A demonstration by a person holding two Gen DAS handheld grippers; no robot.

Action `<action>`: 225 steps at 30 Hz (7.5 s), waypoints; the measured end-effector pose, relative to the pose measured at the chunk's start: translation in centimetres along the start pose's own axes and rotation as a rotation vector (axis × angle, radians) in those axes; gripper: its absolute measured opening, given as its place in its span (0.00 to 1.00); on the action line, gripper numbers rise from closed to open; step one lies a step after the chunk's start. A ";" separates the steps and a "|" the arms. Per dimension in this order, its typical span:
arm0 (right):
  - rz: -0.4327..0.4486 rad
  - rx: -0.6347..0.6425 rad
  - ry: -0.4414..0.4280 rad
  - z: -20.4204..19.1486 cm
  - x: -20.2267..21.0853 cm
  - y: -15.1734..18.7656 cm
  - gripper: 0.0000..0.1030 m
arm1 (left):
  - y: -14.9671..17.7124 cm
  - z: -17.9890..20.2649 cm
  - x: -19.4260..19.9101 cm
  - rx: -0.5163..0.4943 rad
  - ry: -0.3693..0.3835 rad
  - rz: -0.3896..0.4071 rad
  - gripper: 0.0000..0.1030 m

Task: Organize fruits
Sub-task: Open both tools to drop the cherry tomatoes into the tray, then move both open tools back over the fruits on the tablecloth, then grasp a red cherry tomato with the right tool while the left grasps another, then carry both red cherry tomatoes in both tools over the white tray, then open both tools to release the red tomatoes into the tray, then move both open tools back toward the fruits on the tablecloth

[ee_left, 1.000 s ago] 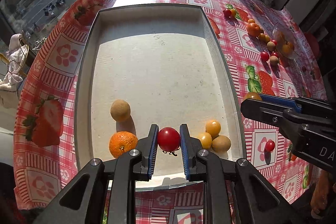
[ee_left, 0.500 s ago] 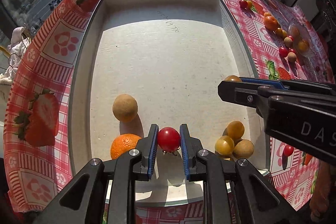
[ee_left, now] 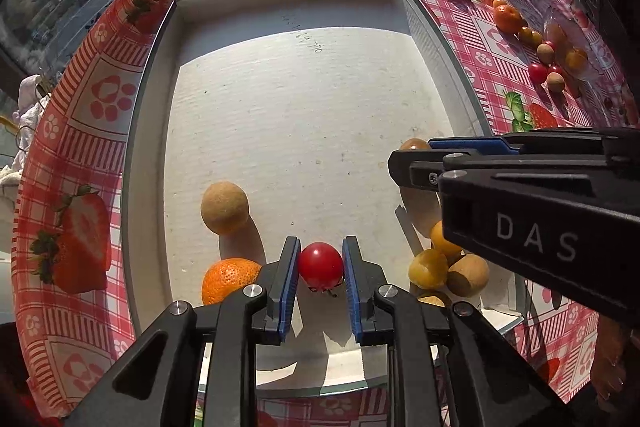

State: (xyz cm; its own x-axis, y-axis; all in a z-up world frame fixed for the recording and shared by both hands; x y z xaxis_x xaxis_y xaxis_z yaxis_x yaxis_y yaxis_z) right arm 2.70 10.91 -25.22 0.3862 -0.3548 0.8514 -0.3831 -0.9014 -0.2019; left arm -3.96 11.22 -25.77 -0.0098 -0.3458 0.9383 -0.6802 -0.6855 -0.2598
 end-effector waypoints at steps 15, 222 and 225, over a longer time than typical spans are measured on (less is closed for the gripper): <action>0.015 -0.019 -0.092 -1.4 -0.5 -0.8 0.71 | -0.8 -0.9 0.9 0.017 -0.016 0.027 0.67; 0.262 -0.376 0.127 19.1 14.0 3.6 0.78 | 2.0 18.1 6.4 -0.252 0.100 0.089 0.73; 0.275 -0.366 0.129 19.7 13.7 2.5 0.78 | 2.2 18.4 5.7 -0.237 0.084 0.074 0.73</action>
State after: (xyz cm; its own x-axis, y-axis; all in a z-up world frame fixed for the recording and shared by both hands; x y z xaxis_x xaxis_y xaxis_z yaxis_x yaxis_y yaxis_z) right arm 23.61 -1.12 -23.58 0.1306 -0.5133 0.8482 -0.7357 -0.6237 -0.2642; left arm 7.98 -4.06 -25.23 -0.1204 -0.3278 0.9370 -0.8280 -0.4875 -0.2769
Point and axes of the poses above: each gripper's, at about its wrist camera, not at the fingertips, and x roughly against the way its jaws point, z to its right, y to its underside, the point moved 10 cm from there along -x, roughly the way its jaws point, and after that the axes turned 15 degrees about -y, right-handed, at the moved point
